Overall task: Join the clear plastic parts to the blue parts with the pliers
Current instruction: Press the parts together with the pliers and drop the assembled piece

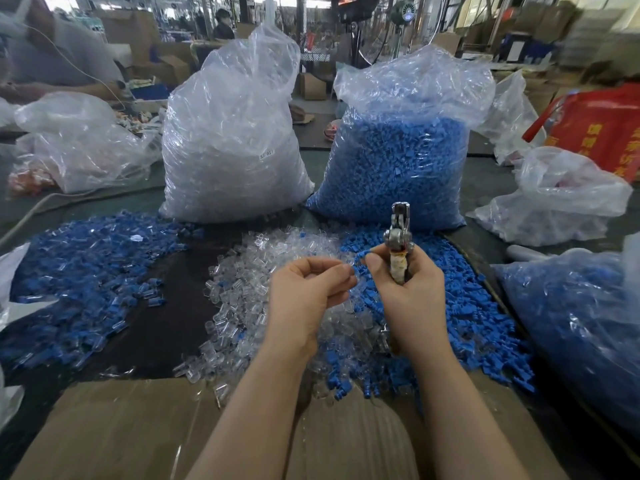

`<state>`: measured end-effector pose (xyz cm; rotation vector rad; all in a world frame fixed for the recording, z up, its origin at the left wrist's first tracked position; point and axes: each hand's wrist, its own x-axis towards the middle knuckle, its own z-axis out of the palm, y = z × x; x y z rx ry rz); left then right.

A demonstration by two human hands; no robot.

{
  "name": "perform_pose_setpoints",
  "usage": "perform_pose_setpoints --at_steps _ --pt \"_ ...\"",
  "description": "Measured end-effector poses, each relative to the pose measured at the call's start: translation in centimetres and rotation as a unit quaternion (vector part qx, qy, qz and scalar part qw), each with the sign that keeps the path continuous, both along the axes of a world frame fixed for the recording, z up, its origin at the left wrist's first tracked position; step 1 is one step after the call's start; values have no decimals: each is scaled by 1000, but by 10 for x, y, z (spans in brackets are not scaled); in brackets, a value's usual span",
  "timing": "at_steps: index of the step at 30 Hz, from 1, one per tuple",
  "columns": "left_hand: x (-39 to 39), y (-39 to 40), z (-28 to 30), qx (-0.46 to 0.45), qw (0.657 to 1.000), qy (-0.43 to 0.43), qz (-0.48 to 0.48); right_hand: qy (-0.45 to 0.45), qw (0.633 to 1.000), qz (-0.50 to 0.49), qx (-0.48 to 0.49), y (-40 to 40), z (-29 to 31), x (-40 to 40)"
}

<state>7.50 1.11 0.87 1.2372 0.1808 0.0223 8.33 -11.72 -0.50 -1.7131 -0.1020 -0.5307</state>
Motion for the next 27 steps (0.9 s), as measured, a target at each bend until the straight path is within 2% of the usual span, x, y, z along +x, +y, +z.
perform_pose_setpoints --at_steps 15,22,27 --pt "-5 -5 7 0 1000 -28 13 -14 1000 21 8 7 1 -5" --pt "-5 -4 9 -4 999 -35 28 0 992 47 121 4 2 -4" --pt "-6 -6 11 4 999 -49 18 11 985 83 149 -2 4 -3"
